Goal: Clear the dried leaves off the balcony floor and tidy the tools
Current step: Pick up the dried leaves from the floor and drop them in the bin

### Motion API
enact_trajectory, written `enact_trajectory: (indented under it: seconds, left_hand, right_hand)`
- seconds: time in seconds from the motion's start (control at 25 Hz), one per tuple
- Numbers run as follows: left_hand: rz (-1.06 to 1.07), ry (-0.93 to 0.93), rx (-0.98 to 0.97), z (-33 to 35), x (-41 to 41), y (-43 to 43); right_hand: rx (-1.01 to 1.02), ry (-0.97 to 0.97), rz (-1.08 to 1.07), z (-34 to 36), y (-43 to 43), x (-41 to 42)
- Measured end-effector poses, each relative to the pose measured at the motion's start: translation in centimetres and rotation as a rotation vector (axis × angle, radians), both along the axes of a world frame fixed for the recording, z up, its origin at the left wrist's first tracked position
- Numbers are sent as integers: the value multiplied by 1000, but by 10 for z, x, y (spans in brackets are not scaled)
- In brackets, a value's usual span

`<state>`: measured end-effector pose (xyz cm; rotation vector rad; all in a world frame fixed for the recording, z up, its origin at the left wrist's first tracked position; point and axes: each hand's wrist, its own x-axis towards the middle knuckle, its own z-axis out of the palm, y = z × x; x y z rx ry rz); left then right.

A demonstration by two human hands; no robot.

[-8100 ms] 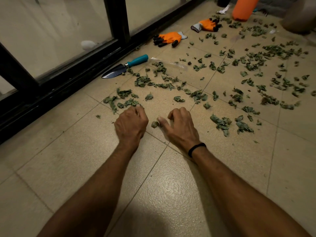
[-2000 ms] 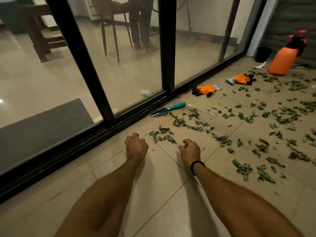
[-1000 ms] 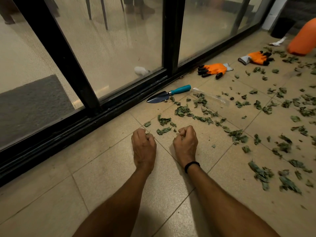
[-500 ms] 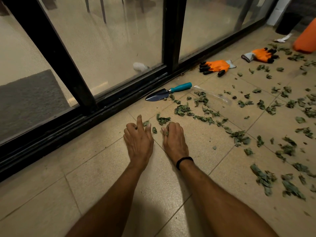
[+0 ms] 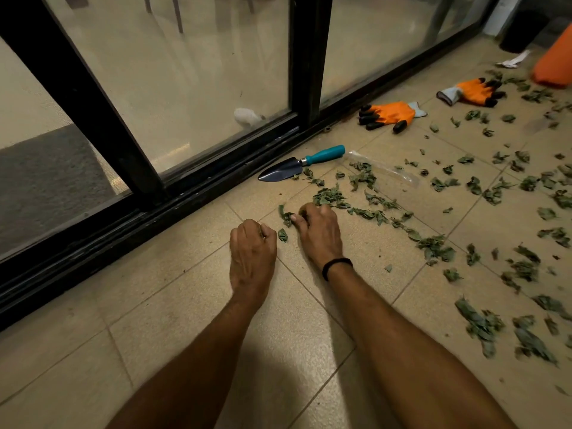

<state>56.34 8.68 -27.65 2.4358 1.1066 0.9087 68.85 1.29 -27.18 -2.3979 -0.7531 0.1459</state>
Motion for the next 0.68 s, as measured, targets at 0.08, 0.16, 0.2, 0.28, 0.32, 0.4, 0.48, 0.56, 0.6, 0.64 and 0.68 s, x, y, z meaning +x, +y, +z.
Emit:
enact_trajectory:
  seconds: [0.08, 0.16, 0.2, 0.28, 0.32, 0.4, 0.48, 0.56, 0.6, 0.64, 0.68]
  left_hand:
    - [-92, 24, 22, -4, 1, 2]
    - [-221, 122, 67, -7, 2, 2]
    - [-271, 178, 85, -6, 3, 4]
    - [-323, 260, 72, -6, 5, 7]
    - [-334, 285, 53, -6, 5, 8]
    - [-319, 306, 11, -6, 6, 11]
    - [-289, 294, -12, -8, 7, 12]
    - [-263, 245, -14, -8, 6, 10]
    - [-248, 207, -14, -6, 5, 9]
    - [-234, 167, -9, -5, 4, 8]
    - [-218, 132, 0, -3, 3, 7]
  right_hand:
    - [136, -12, -13, -2, -3, -5]
    - [365, 104, -68, 0, -9, -13]
    - [449, 163, -93, 0, -12, -16]
    - [523, 229, -133, -2, -15, -18]
    - [527, 246, -146, -3, -16, -18]
    - [511, 258, -173, -6, -17, -16]
    - [519, 240, -204, -6, -16, -14]
    - [473, 199, -191, -3, -13, -12]
    - [423, 177, -164, -1, -10, -12]
    - [369, 149, -134, 1, -5, -11]
    - [315, 116, -110, 2, -1, -10]
